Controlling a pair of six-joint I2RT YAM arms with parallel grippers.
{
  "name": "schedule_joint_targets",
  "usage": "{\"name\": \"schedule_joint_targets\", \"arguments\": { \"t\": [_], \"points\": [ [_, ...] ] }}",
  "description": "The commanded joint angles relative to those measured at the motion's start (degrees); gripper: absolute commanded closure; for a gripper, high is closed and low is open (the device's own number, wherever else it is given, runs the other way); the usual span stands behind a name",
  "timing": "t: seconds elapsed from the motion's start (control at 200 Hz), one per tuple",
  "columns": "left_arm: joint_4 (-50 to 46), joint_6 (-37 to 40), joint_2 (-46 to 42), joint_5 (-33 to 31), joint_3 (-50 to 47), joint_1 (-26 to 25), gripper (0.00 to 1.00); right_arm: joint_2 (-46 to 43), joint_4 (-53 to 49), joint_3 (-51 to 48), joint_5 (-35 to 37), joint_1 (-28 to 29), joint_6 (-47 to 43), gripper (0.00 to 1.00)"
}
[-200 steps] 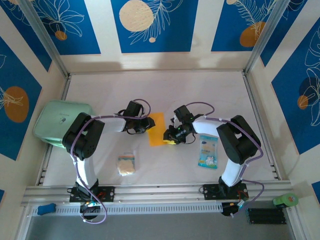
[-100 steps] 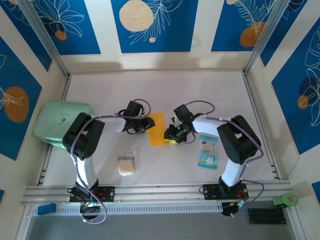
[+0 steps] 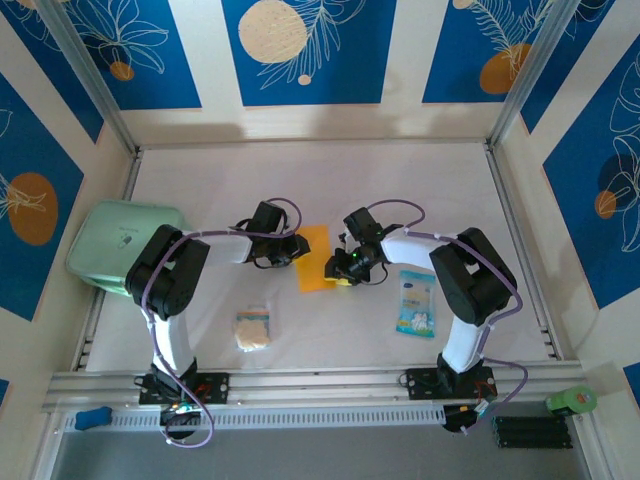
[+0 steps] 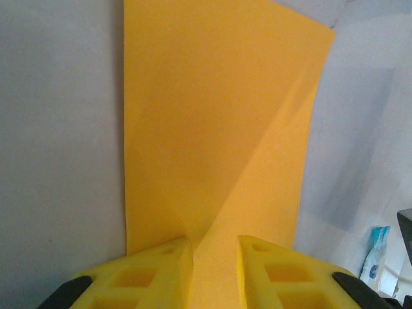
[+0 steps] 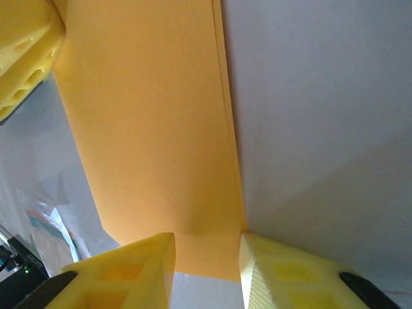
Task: Fold a paper plane with a square sheet of paper (pick it up from the middle)
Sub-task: Fold the triangle a second time at the center of the table.
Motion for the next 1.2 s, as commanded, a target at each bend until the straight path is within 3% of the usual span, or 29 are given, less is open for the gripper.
{"name": "schedule_joint_targets", "arguments": {
  "t": [0.0,0.14,0.625,1.196],
  "points": [
    [-4.40,0.16,4.16,-1.79,-1.01,-0.25,0.73,-0.47,-2.44,0.71,1.95,0.24,-0.40,0.68],
    [-4.38,0.23,4.33,-1.91,-1.05,-0.25,0.73,-2.74,-2.07,-0.63,4.92,0.09,-0.34,0.68],
    [-4.32,0.02,4.65,-1.85,-1.01,-0.30,0.73,0.56,-1.26,0.67,0.47,0.98,-1.46,0.68],
    [-4.22,-0.22,5.27,-1.78,-1.03,-0.30,0.73,-2.33,1.12,-0.90,-2.49,-0.17,-0.89,0.72]
  ]
}}
